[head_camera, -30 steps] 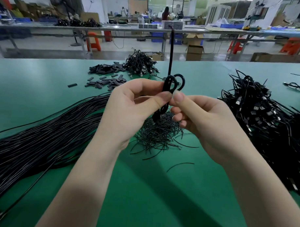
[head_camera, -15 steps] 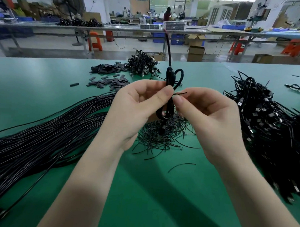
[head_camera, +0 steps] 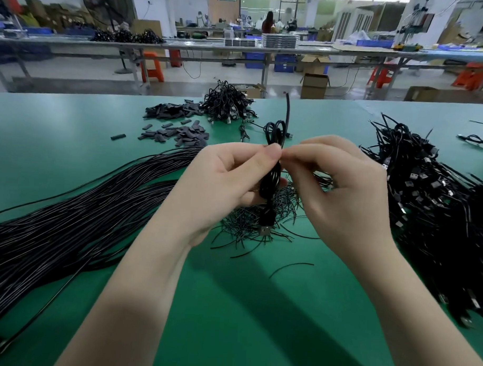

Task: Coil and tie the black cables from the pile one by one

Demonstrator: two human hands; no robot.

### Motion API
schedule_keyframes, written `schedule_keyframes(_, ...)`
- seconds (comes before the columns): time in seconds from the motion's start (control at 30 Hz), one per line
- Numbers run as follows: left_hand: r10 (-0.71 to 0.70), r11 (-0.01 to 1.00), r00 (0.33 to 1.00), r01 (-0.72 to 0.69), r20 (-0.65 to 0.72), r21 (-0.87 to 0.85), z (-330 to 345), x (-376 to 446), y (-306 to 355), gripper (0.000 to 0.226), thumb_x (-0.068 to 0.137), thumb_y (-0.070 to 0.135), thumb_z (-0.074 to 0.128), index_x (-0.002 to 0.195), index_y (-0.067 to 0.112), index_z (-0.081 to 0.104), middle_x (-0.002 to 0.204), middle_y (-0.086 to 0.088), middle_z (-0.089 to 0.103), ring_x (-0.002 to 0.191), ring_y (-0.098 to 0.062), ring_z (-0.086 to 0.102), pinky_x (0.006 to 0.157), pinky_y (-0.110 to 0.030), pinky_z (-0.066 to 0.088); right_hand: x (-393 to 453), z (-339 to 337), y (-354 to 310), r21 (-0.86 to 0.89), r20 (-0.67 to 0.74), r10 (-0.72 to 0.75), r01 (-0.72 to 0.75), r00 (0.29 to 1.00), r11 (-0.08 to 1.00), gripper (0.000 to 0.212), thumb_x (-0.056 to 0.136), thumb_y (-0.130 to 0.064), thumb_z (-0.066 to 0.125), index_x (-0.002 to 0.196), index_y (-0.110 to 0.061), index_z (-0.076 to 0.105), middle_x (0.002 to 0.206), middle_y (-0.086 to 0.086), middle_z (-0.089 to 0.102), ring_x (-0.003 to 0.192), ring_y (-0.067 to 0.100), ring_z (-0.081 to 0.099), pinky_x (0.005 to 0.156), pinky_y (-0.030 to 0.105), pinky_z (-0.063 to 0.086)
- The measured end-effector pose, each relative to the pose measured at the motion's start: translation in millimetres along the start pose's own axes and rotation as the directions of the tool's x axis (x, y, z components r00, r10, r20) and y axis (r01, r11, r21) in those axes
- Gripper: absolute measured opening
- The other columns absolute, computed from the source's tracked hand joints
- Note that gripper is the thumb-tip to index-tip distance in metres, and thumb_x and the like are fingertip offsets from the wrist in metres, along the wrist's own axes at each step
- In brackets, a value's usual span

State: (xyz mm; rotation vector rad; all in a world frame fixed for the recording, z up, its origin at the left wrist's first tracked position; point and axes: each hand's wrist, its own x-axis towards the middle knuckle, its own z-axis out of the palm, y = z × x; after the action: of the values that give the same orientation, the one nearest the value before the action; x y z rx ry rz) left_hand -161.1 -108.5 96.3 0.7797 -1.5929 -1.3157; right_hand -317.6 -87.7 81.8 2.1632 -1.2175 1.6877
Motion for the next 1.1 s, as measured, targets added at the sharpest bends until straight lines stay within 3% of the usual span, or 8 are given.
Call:
schedule_keyframes(0.27, -0.067, 0.991, 0.997, 0.063, -0.027, -0.121, -0.2, 3.6, -6.6, 0.028, 0.061, 0.047, 0.07, 0.071, 0.023, 0.079, 0.063, 0.001, 0.07, 0.056, -0.006, 0.066, 0.051, -0.016, 0.052, -0.7, 3.7, 6.7, 0.703, 0.418, 0.482, -0.61, 0.77, 0.366, 0.026, 0.063, -0.027, 0.081, 0.087, -0.026, 0.072, 0.073, 0.002, 0.065, 0.07, 0.024, 0.057, 0.063, 0.024, 0.048)
schedule_keyframes(0.43, -0.199, 0.934, 0.975, 0.219, 0.098, -0.283, 0.8, 5.1, -10.2, 0.034, 0.055, 0.047, 0.071, 0.07, 0.017, 0.078, 0.057, 0.0, 0.066, 0.046, -0.004, 0.062, 0.043, -0.013, 0.049, -4.8, 5.1, 11.6, 0.603, 0.604, 0.364, -0.705, 0.709, 0.372, 0.035, 0.078, -0.037, 0.069, 0.111, -0.025, 0.069, 0.078, -0.006, 0.064, 0.073, 0.01, 0.057, 0.069, 0.024, 0.049)
schedule_keyframes(0.67, -0.24, 0.971, 0.967, 0.24, -0.08, -0.017, 22.8, 1.5, -11.3, 0.051, 0.083, 0.06, 0.05, 0.101, 0.018, 0.072, 0.089, 0.0, 0.077, 0.082, -0.016, 0.074, 0.067, -0.025, 0.06, -1.9, -33.3, 18.7, 0.727, 0.242, 0.583, -0.542, 0.776, 0.42, 0.018, 0.085, -0.031, 0.061, 0.097, -0.019, 0.066, 0.09, -0.003, 0.074, 0.083, 0.014, 0.07, 0.077, 0.03, 0.058)
schedule_keyframes(0.77, -0.106, 0.993, 0.979, 0.113, -0.173, 0.035, 22.4, -5.5, -9.4, 0.02, 0.097, 0.034, 0.054, 0.109, 0.026, 0.068, 0.092, 0.008, 0.076, 0.085, -0.009, 0.073, 0.074, -0.024, 0.059, -4.5, -91.1, 63.7, -0.074, -0.136, 0.536, -0.549, 0.833, 0.833, 0.024, 0.097, -0.034, 0.051, 0.115, -0.022, 0.062, 0.079, -0.003, 0.063, 0.07, 0.018, 0.058, 0.053, 0.03, 0.049)
schedule_keyframes(0.87, 0.009, 0.999, 0.963, 0.004, -0.268, 0.047, 8.3, -8.2, -3.3, 0.018, 0.097, 0.022, 0.056, 0.105, 0.032, 0.068, 0.092, 0.011, 0.075, 0.082, -0.007, 0.072, 0.069, -0.019, 0.057, -21.7, -151.1, 131.8, -0.759, -0.251, 0.5, -0.489, 0.829, 0.429, 0.032, 0.094, -0.027, 0.04, 0.117, -0.01, 0.055, 0.097, 0.022, 0.056, 0.089, 0.042, 0.054, 0.077, 0.048, 0.049)
schedule_keyframes(0.97, 0.121, 0.942, 0.921, 0.01, -0.37, 0.335, -19.0, -0.8, -13.7, 0.021, 0.096, 0.023, 0.055, 0.106, 0.036, 0.068, 0.086, 0.016, 0.074, 0.077, 0.0, 0.07, 0.059, -0.008, 0.05, -43.8, -172.3, 169.7, -0.915, -0.128, 0.868, -0.395, 0.479, 0.082, 0.053, 0.098, -0.042, 0.03, 0.131, -0.003, 0.044, 0.129, 0.025, 0.05, 0.12, 0.046, 0.044, 0.1, 0.056, 0.037)
schedule_keyframes(1.03, 0.202, 0.75, 0.903, 0.107, -0.38, 0.653, -45.1, 4.3, -29.7, 0.025, 0.096, 0.026, 0.053, 0.115, 0.034, 0.066, 0.085, 0.014, 0.071, 0.071, -0.007, 0.067, 0.055, -0.014, 0.049, -53.9, -171.6, 176.8, -0.943, -0.128, 0.902, -0.334, 0.413, 0.019, 0.071, 0.096, -0.057, 0.022, 0.147, -0.009, 0.025, 0.148, 0.02, 0.034, 0.134, 0.041, 0.029, 0.108, 0.052, 0.028)
schedule_keyframes(1.1, 0.138, 0.407, 0.928, 0.265, -0.346, 0.874, -76.1, 5.8, -52.4, 0.034, 0.097, 0.028, 0.049, 0.13, 0.026, 0.059, 0.112, 0.004, 0.066, 0.087, -0.017, 0.065, 0.071, -0.03, 0.053, -55.1, -160.4, 167.4, -0.917, -0.161, 0.83, -0.392, 0.534, 0.075, 0.073, 0.094, -0.061, 0.025, 0.149, -0.012, 0.026, 0.149, 0.023, 0.029, 0.133, 0.041, 0.026, 0.108, 0.053, 0.025)
